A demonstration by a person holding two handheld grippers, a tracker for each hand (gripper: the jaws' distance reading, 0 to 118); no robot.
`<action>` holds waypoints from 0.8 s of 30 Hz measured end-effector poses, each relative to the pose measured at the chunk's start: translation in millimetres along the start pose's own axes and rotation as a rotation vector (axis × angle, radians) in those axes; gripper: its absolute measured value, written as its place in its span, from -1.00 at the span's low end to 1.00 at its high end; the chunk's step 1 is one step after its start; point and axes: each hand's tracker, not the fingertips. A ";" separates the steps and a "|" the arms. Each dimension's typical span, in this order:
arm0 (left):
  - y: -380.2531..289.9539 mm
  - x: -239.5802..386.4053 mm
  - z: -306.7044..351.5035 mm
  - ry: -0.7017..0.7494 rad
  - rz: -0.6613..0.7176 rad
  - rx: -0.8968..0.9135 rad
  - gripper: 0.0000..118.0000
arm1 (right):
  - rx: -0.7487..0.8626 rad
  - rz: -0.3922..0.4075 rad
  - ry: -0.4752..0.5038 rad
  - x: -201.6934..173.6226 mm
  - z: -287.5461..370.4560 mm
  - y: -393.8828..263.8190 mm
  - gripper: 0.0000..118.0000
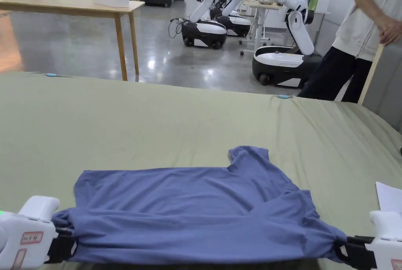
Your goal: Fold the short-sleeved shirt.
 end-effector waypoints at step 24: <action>33.6 68.4 46.1 0.204 -0.012 0.457 0.89 | 0.363 0.092 -0.141 -85.1 -3.9 51.2 0.64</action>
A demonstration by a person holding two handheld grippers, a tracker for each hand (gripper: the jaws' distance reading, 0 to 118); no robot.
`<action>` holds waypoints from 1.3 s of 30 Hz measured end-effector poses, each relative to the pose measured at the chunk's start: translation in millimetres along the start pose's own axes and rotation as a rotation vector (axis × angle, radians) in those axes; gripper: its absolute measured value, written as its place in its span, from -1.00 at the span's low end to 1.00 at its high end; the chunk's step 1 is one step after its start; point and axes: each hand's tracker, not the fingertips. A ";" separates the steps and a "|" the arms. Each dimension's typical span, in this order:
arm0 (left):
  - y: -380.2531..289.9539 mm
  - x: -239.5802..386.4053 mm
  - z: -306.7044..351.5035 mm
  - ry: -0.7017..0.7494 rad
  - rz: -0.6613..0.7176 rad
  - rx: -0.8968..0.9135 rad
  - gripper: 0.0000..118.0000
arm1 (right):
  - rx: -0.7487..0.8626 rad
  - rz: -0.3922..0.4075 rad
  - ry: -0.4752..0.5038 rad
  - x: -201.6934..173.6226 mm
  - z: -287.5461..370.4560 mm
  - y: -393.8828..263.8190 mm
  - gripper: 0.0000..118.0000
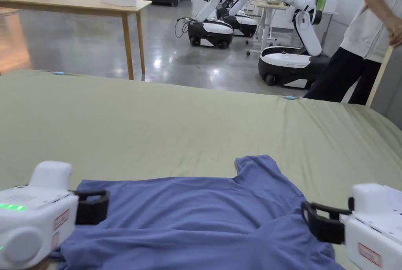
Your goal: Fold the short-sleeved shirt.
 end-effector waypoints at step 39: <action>14.9 -48.9 -206.4 0.021 0.027 -0.509 -0.91 | -0.290 -0.113 0.019 30.9 -149.8 39.2 0.73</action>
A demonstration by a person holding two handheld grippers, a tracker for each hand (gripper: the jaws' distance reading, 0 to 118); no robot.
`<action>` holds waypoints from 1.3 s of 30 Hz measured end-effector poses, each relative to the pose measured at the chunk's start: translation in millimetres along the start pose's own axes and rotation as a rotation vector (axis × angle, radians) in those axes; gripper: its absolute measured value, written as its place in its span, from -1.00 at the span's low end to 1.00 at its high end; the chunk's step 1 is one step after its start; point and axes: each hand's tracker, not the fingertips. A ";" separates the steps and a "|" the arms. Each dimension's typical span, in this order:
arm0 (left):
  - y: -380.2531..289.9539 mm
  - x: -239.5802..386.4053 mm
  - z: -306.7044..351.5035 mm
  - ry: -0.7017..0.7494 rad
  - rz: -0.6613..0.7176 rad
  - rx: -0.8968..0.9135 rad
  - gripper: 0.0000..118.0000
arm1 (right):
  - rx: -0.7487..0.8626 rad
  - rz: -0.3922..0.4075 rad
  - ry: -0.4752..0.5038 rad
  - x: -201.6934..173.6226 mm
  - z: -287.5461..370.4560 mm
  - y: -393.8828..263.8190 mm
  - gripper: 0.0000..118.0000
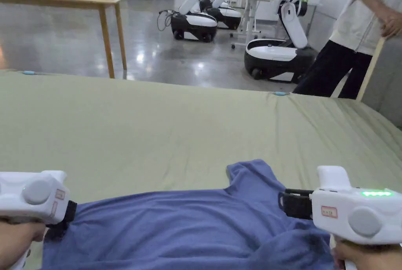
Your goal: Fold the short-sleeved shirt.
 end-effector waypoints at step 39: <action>-17.7 -27.6 118.0 -0.158 -0.114 0.208 -0.91 | -0.043 0.129 0.177 44.5 53.2 31.5 -0.93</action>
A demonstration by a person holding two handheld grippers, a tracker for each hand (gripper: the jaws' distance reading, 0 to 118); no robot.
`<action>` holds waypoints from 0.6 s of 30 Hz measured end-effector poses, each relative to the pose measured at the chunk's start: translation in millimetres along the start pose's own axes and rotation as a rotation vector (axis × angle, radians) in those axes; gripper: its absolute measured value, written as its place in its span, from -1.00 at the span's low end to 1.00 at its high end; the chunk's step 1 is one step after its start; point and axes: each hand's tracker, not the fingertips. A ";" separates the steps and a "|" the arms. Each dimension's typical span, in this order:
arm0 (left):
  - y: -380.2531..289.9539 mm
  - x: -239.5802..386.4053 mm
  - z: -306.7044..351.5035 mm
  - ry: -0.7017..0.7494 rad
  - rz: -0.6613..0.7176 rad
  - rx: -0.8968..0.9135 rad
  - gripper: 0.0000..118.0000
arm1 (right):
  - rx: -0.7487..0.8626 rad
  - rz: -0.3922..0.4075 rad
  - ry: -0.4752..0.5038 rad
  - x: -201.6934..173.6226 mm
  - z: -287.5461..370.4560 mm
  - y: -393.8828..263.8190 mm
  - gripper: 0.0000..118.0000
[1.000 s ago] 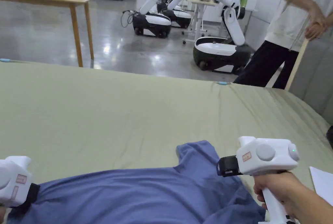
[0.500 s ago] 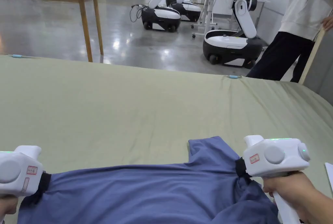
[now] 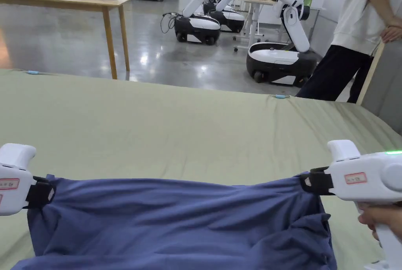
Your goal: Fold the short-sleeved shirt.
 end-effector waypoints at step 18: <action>-151.4 8.2 59.0 -0.120 -0.103 -0.189 -0.91 | -0.147 -0.067 0.057 -38.0 76.7 -171.8 -0.93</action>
